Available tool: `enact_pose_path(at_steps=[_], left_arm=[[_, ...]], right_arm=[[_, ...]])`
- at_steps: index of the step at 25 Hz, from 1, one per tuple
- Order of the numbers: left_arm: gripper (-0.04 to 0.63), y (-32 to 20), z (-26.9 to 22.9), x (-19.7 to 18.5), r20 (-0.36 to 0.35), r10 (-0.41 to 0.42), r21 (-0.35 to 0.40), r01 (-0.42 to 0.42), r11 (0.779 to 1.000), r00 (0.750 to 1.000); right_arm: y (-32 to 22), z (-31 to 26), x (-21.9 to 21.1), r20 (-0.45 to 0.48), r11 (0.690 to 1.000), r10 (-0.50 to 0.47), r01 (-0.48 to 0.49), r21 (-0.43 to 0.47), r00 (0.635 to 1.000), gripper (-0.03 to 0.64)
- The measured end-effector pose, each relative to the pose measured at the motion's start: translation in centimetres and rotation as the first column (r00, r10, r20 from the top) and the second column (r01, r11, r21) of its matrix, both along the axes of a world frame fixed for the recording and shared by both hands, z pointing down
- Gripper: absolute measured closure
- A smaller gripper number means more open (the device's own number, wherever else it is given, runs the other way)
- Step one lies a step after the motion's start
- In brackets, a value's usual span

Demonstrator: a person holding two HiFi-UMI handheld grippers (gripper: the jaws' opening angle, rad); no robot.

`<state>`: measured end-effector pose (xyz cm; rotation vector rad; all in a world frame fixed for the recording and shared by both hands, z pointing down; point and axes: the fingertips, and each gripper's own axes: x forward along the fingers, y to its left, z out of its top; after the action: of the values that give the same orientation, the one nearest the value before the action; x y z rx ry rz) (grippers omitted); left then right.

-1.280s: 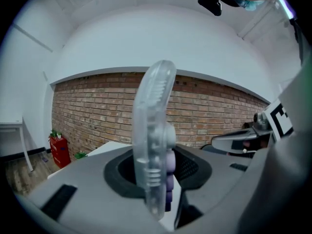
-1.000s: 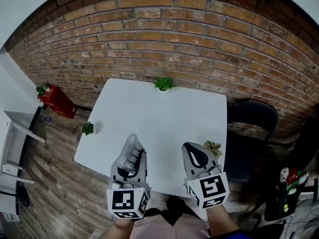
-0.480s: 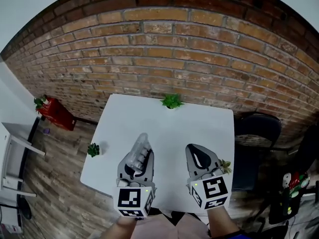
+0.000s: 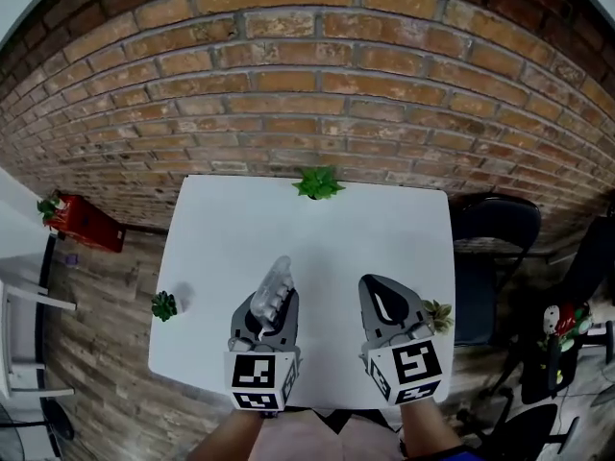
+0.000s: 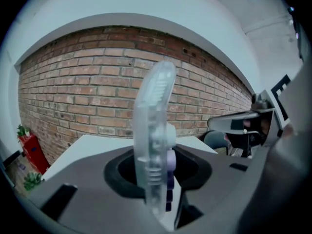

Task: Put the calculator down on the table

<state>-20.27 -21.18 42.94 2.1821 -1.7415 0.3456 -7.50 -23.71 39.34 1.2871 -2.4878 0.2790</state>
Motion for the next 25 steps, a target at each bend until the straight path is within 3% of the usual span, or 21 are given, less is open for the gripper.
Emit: enact_pose_path(at_steps=[11, 25], left_arm=[[0.453, -2.3, 7.9, 0.7, -0.012, 0.074, -0.176, -0.075, 0.981, 0.997], [0.451, -3.5, 14.4, 1.7, -0.063, 0.111, -0.391, -0.127, 0.912, 0.992]], right_arm=[[-2.6, 4.8, 1.2, -0.024, 0.993, 0.064, -0.066, -0.099, 0.998, 0.609], [-5.1, 7.2, 2.3, -0.024, 0.984, 0.103, -0.106, -0.142, 0.994, 0.611]])
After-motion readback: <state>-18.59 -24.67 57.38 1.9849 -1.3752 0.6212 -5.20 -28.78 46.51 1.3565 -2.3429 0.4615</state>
